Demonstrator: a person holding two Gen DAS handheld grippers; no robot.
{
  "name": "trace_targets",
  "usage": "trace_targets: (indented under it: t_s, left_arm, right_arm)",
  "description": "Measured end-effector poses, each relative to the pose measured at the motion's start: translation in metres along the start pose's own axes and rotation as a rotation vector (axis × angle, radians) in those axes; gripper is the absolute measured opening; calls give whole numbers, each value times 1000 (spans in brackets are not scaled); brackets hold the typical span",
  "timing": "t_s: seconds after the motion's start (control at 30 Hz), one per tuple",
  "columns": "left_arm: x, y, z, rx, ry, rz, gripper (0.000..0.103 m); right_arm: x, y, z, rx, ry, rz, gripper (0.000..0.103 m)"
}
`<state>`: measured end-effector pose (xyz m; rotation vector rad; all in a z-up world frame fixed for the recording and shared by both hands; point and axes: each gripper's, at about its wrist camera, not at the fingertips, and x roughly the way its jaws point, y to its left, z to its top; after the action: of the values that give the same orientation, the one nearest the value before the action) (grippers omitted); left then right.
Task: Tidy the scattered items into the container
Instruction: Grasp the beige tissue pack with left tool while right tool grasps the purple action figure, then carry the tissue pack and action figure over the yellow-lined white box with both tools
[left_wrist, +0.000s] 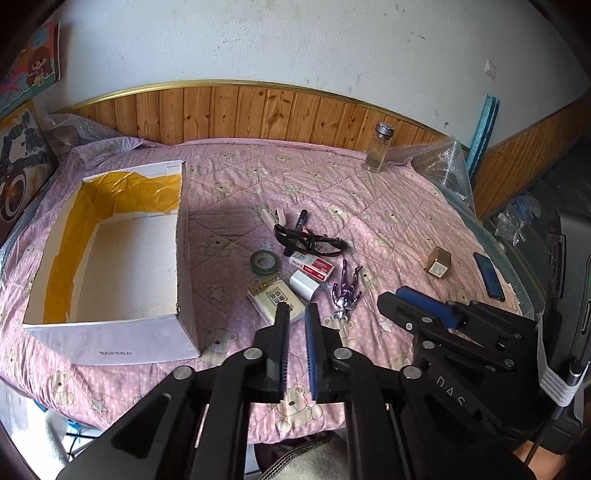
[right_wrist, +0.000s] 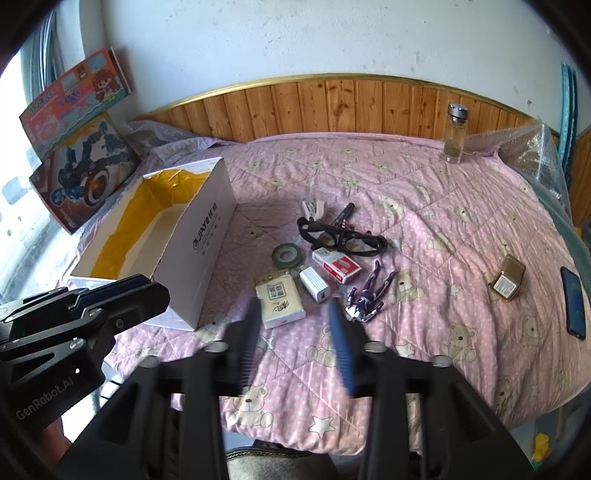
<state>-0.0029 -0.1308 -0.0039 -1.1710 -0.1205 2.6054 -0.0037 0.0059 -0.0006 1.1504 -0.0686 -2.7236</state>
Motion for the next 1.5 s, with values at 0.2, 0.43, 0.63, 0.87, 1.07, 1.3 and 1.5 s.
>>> trace_targets:
  t_s: [0.2,0.43,0.63,0.87,1.07,1.3,1.5]
  left_arm:
    - [19,10,2,-9,16,-10,58]
    - [59,19,-2,-37,73,-37,66]
    - [108,24,-8,-57,158,-46,67]
    - [167,27,-8,-98,246,-35,67]
    - [206,31,-2,-151,275,-14,73]
    - [221,35,-11,-58,219,67,68]
    - [207,52,-19,-71,187,35,53]
  right_arm:
    - [27,-11,3,32,40,-15,57]
    - [67,-36,-5,68,155,-22,57]
    - [97,-72,-20,145,221,-8,57]
    - [134,-102,-20,243,261,33,57]
    - [177,-113,-9,278,308,-15,57]
    - [196,-97,-3,105,263,-81,54]
    - [188,-110,-7,143,266,-66,36]
